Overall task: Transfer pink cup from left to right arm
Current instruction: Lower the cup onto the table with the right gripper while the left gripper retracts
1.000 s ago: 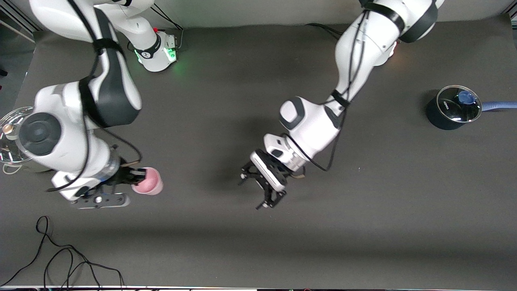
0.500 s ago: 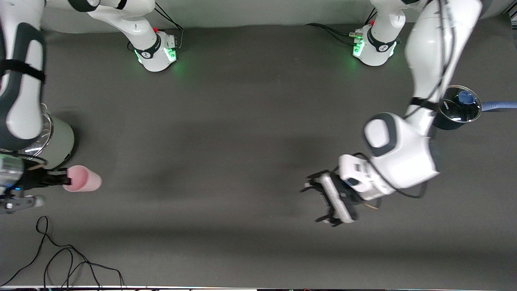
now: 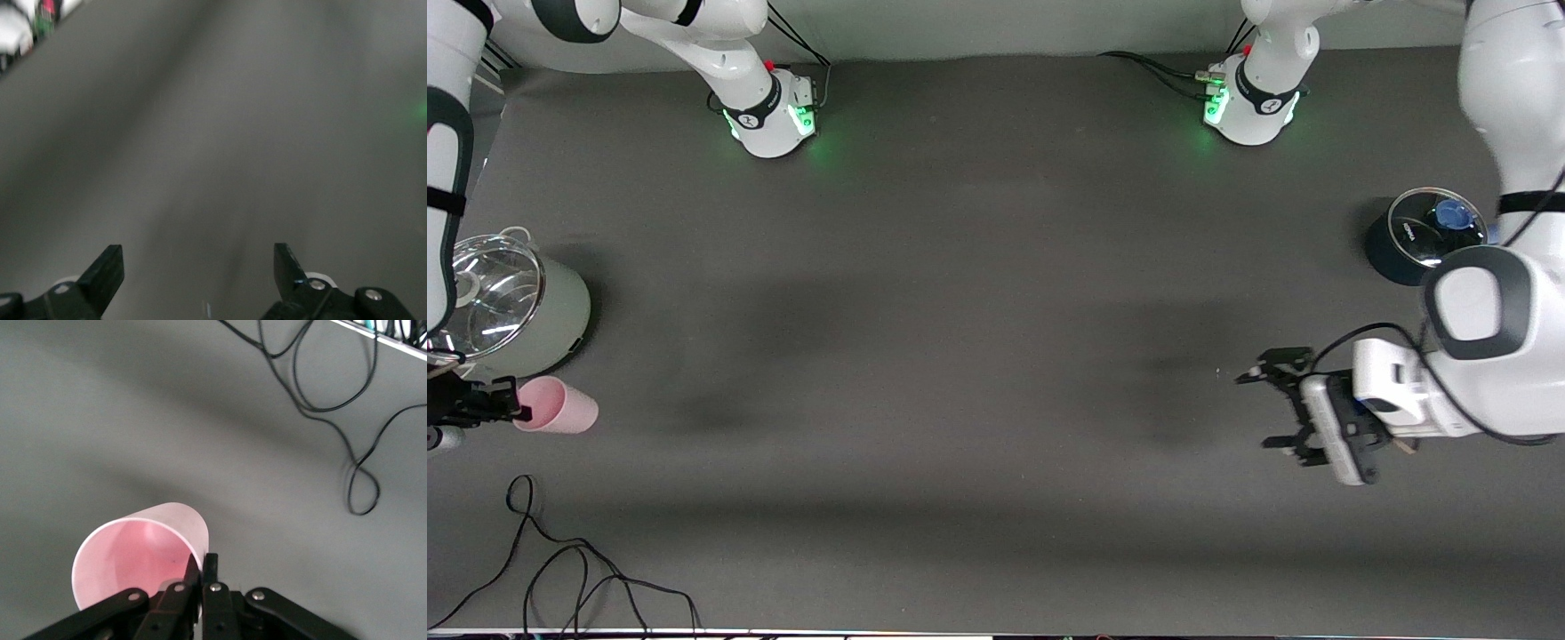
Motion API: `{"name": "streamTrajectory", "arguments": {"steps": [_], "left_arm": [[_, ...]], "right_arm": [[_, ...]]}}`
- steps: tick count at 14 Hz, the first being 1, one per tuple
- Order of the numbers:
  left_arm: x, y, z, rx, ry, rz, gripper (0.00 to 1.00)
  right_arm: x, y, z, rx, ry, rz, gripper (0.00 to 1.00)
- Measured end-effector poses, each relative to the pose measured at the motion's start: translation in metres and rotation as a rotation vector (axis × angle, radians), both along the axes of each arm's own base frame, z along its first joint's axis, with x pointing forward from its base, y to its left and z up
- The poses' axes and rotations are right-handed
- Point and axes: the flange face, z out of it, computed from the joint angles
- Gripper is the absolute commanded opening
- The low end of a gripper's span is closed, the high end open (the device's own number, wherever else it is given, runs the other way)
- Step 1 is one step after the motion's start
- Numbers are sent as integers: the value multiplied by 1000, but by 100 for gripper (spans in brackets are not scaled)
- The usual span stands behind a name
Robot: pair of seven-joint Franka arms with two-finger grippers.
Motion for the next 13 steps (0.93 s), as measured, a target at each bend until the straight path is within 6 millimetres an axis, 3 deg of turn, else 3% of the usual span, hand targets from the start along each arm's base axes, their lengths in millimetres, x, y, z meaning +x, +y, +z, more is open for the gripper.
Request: {"name": "streamTrajectory", "arguments": {"steps": [2,4,7,10,11,12,13], "left_arm": [[-9,49,4,72,58,31,100],[-18,79,14,185,95,74,100],[-32,86,39,355,172,190,100],[-49,92,63,503,267,370,100],[-53,93,66,530,302,436,100],[-58,93,70,560,347,526,100],[-62,92,73,593,396,623,100]], "right_arm": [[7,-18,-36,14,-31,30,0],[10,-35,-83,45,-37,50,0],[12,-43,-144,43,-13,54,0],[14,-37,-168,46,1,60,0],[15,-37,-168,46,0,61,24],[15,-37,-168,46,0,61,66],[14,-37,-168,48,0,60,98]]}}
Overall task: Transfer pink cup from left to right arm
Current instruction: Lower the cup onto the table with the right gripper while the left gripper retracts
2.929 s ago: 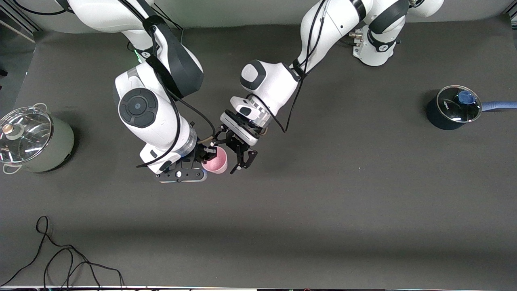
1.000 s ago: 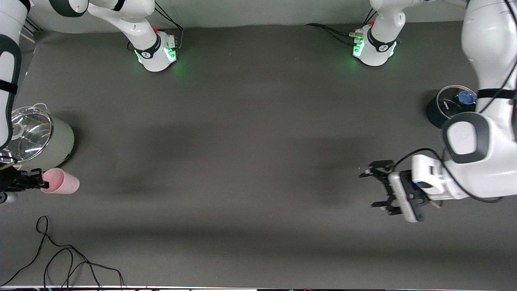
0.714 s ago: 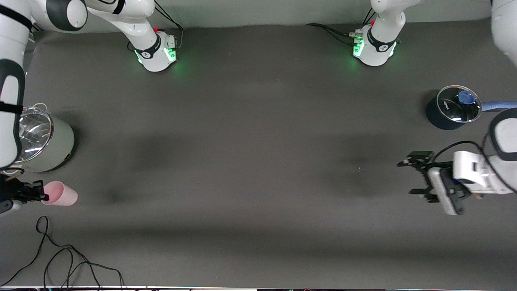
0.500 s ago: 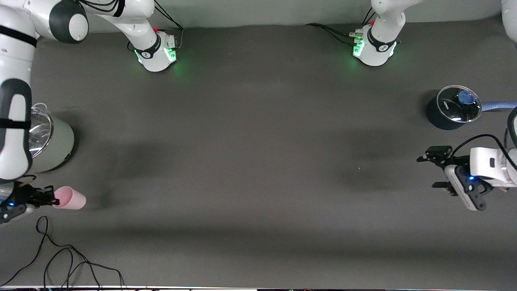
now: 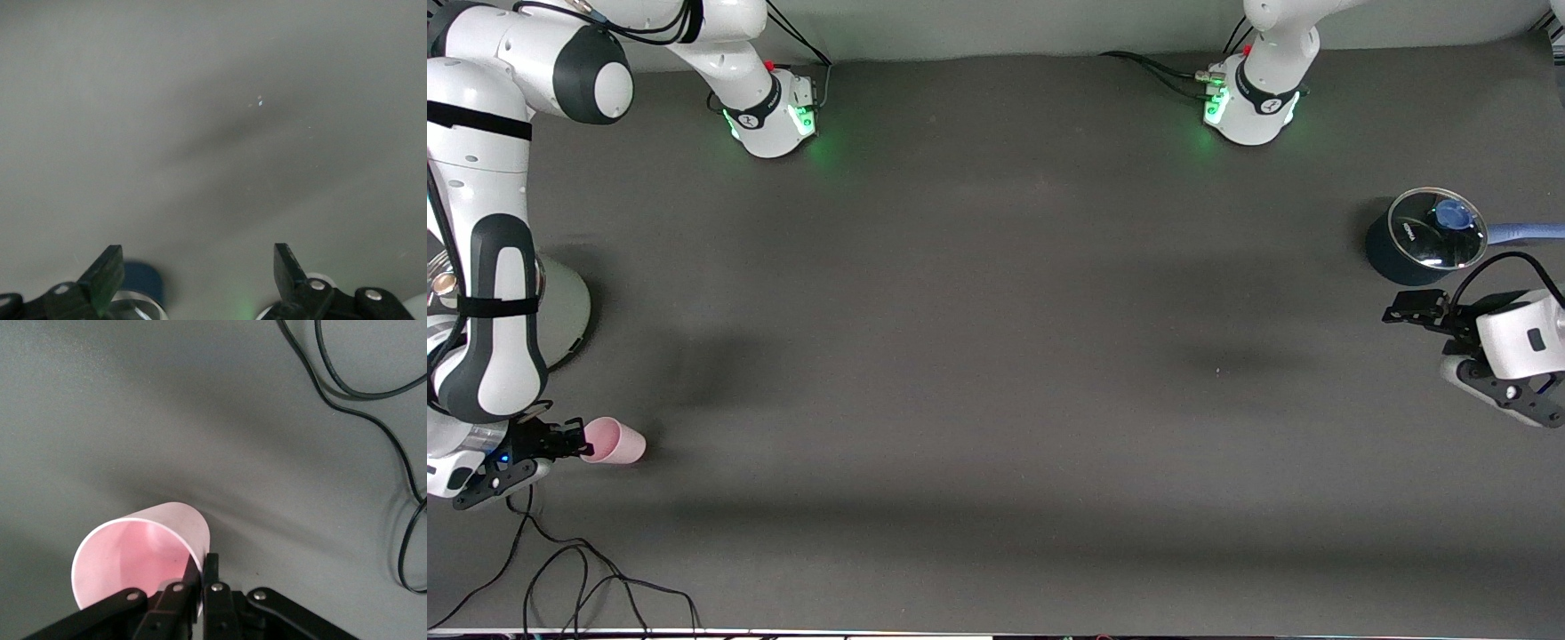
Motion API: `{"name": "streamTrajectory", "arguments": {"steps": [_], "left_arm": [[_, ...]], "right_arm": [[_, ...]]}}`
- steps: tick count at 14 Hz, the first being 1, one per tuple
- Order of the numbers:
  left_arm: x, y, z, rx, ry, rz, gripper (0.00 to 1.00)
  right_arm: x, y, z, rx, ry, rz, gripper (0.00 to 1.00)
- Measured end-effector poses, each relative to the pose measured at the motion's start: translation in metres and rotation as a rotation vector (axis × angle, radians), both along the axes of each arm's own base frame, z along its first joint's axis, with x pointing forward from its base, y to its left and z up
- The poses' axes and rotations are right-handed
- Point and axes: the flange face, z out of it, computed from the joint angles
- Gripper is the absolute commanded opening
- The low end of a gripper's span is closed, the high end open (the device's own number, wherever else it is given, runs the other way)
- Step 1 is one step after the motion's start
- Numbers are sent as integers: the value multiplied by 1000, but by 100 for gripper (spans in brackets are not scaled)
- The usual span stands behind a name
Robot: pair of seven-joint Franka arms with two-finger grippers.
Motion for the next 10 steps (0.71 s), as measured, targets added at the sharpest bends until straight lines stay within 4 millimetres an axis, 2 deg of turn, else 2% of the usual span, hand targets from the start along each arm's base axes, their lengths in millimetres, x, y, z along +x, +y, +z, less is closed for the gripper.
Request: {"name": "streamTrajectory", "arguments": {"steps": [2,4,6,8,10], "left_arm": [[-8,-5,7,55,33,125,100],[-22,-13,12,94,28,162,100],[-42,-25,9,131,-34,169,100],[-68,-35,-4,165,-92,175,100],[-92,-41,-18,199,-132,212,100]], "right_arm": [[0,1,-5,17,0,-11,100],[-1,1,-9,25,3,-16,100],[2,2,-5,24,-6,-13,100],[8,5,14,19,-26,-2,100],[10,7,54,-2,-35,25,100]]}}
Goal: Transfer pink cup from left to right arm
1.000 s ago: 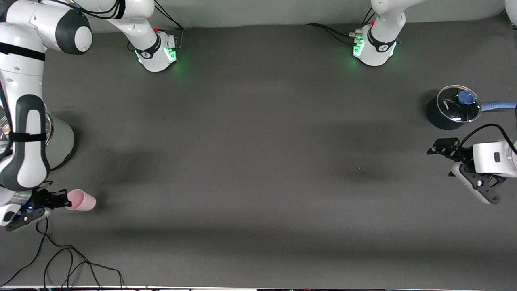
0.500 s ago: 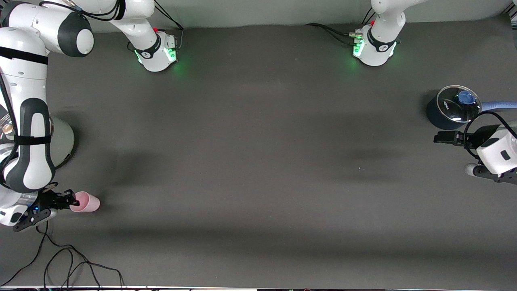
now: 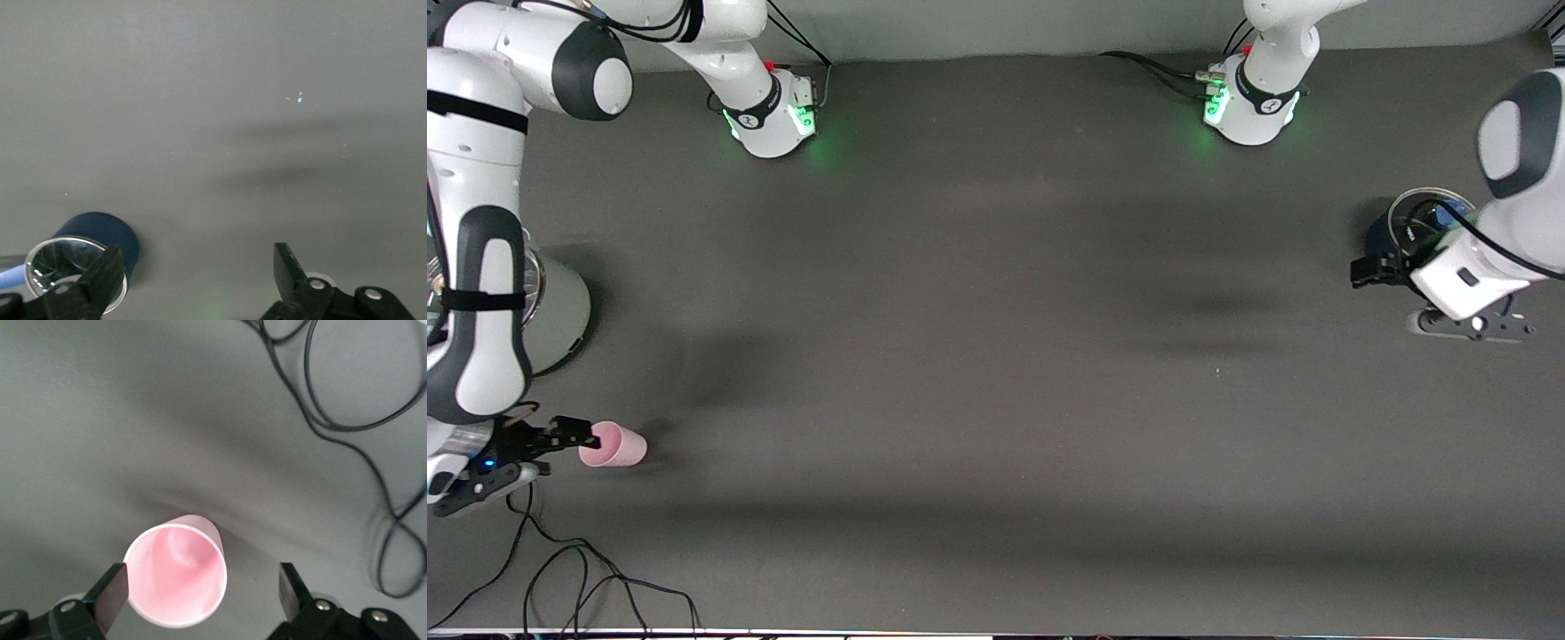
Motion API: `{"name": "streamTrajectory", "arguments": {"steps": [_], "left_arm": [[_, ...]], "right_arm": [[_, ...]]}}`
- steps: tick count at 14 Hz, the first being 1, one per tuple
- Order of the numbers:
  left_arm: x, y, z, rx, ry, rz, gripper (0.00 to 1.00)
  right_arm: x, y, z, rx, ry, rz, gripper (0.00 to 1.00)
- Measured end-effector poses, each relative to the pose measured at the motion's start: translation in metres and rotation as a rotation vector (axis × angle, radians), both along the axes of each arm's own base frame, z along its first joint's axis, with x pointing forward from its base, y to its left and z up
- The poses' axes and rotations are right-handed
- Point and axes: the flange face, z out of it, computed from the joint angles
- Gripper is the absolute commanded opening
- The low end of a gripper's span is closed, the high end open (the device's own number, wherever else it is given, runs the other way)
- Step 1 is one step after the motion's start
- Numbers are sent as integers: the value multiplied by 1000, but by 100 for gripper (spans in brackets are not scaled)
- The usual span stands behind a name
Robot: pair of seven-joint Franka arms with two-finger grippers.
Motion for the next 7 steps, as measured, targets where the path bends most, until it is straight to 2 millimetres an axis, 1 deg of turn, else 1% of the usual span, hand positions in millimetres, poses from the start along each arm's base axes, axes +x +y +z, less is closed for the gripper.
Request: {"name": "streamTrajectory", "arguments": {"steps": [1,2,3,5,6,7], "left_arm": [[-9,-3,-4,13,-12,12,100],[-17,-7,-3,23,-19,15,100],[-21,-11,4,31,-30,13,100],[-27,-25,31,44,-44,3,100],[-30,-34,47,52,-44,4,100],[-32,-40,62,58,-46,4,100]], "right_arm": [[-1,0,25,-18,-1,16,100],[-5,1,53,-36,1,32,100],[-11,2,82,-47,11,42,100],[-29,11,137,-43,41,31,100],[-37,22,162,-35,58,18,100],[-45,41,184,-29,79,-5,100]]}}
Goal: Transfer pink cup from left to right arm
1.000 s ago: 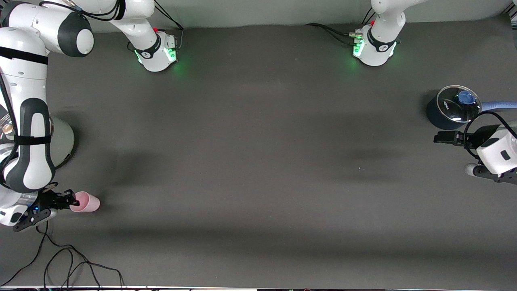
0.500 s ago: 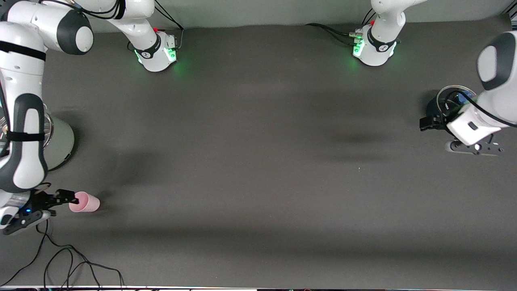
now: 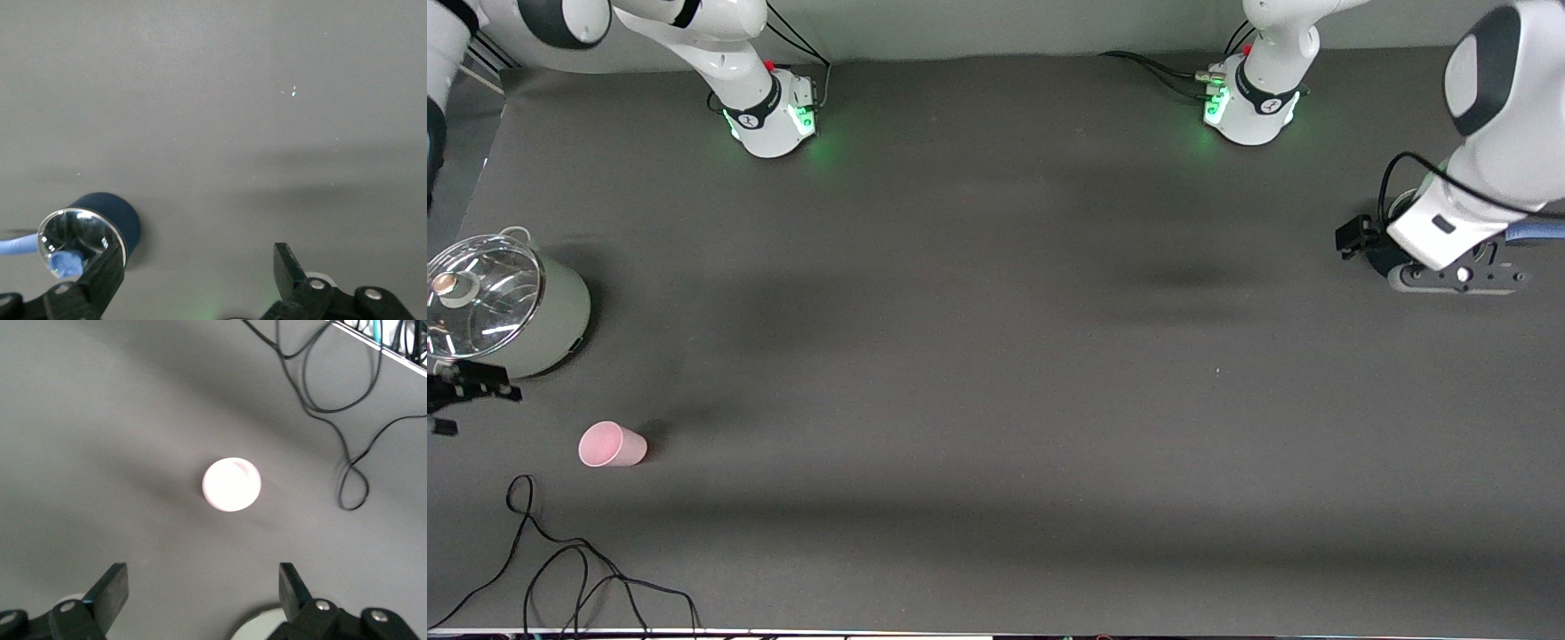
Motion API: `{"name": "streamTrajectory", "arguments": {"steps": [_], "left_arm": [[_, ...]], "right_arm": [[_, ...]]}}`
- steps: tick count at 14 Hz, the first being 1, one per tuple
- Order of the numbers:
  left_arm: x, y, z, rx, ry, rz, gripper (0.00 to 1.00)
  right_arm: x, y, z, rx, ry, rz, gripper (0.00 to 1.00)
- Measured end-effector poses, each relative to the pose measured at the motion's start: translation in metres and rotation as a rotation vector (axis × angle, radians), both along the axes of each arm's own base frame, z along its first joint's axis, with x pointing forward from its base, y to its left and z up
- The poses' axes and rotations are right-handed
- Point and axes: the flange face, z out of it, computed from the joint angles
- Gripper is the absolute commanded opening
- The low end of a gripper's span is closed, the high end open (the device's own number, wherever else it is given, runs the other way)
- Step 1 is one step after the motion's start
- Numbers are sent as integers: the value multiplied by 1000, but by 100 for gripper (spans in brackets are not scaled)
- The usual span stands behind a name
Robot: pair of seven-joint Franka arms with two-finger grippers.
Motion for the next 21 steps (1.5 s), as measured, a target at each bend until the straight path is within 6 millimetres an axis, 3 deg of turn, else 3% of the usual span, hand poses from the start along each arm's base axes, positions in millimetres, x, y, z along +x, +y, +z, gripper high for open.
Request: {"name": "streamTrajectory", "arguments": {"steps": [2,4,6,7,10,13,17,21], "left_arm": [[-2,-5,16,4,-5,2,100],[-1,-4,16,3,-5,2,100],[0,-7,13,1,0,-5,100],[0,-10,12,0,1,-10,100],[2,-12,14,-1,-4,-14,100],[3,-9,17,-3,-14,-10,100],[4,-5,26,-26,-32,-11,100],[8,-1,31,-47,-71,-24,100]], "right_arm": [[-13,50,33,6,49,-64,100],[-27,97,51,3,79,-126,100],[-48,131,59,-16,102,-177,100],[-59,138,62,-17,112,-200,100],[-93,136,69,-34,129,-225,100],[-113,132,76,-35,129,-273,100],[-112,122,84,-70,93,-422,100],[-109,133,93,-110,57,-438,100]]}}
